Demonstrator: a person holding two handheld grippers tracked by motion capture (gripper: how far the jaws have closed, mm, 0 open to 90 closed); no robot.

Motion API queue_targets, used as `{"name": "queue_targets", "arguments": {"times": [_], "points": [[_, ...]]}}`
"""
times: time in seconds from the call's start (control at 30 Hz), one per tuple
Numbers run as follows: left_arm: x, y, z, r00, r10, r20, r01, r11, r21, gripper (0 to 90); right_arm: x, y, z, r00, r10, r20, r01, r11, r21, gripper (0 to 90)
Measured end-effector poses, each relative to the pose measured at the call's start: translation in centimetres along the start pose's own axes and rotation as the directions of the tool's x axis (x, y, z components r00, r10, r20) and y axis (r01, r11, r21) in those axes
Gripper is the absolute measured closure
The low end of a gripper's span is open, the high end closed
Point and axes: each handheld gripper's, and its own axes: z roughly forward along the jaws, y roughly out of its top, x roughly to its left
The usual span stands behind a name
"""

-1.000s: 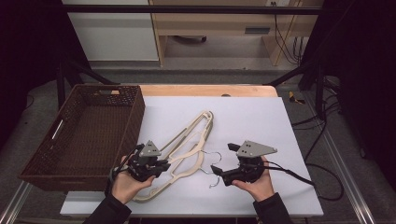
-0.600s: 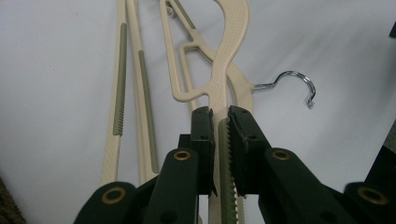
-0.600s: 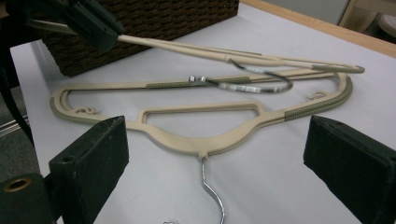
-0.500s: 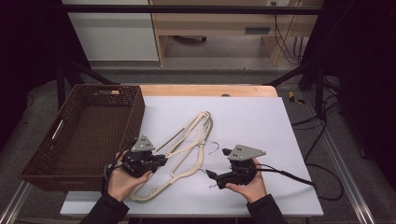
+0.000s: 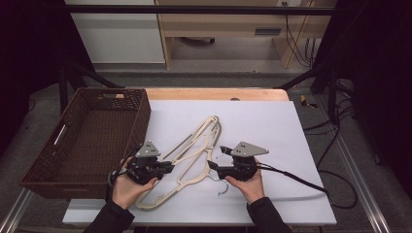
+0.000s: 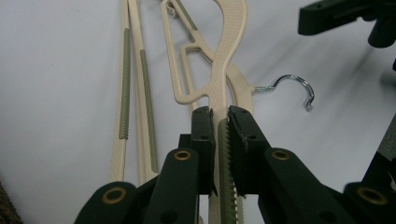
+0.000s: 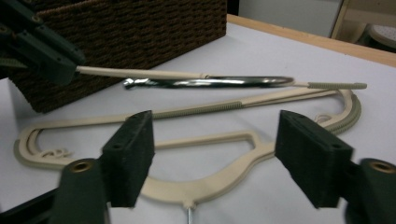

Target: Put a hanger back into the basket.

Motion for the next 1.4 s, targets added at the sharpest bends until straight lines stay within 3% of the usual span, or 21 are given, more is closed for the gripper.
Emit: {"name": "queue_targets", "arguments": {"times": [0.17, 0.23, 0.27, 0.3, 0.63, 0.73, 1.4], "points": [[0.0, -0.1, 0.1, 1.0, -0.002, 0.0, 0.002, 1.0, 0.004, 80.7, -0.3, 0.3, 0.6, 0.9996, 0.002, -0.027, -0.002, 0.999, -0.033, 50.5], [-0.1, -0.2, 0.0, 1.0, 0.001, -0.001, -0.001, 1.0, 0.005, 80.7, -0.5, 0.4, 0.7, 0.9988, -0.002, -0.048, -0.001, 0.999, -0.049, 60.9], [-0.1, -0.2, 0.0, 1.0, 0.001, -0.001, -0.001, 1.0, 0.005, 80.7, -0.5, 0.4, 0.7, 0.9988, -0.002, -0.048, -0.001, 0.999, -0.049, 60.9], [-0.1, -0.2, 0.1, 1.0, 0.0, 0.0, 0.0, 1.0, 0.008, 80.7, -0.5, 0.5, 0.8, 0.9983, -0.011, -0.058, 0.008, 0.998, -0.054, 67.5], [-0.3, -0.6, 0.6, 0.9997, 0.023, -0.008, -0.022, 0.999, 0.04, 80.8, -0.6, 0.3, 1.3, 0.995, -0.02, -0.098, 0.017, 0.999, -0.039, 84.5], [-0.3, -0.6, 0.7, 0.9997, 0.024, -0.009, -0.024, 0.9987, 0.045, 80.8, -0.6, 0.2, 1.4, 0.9954, -0.007, -0.096, 0.004, 0.999, -0.032, 88.0], [-0.5, -1.3, 1.6, 0.9977, 0.067, -0.012, -0.065, 0.9923, 0.105, 80.9, -0.6, 0.2, 1.7, 0.9919, 0.016, -0.126, -0.021, 0.999, -0.034, 87.6]]}}
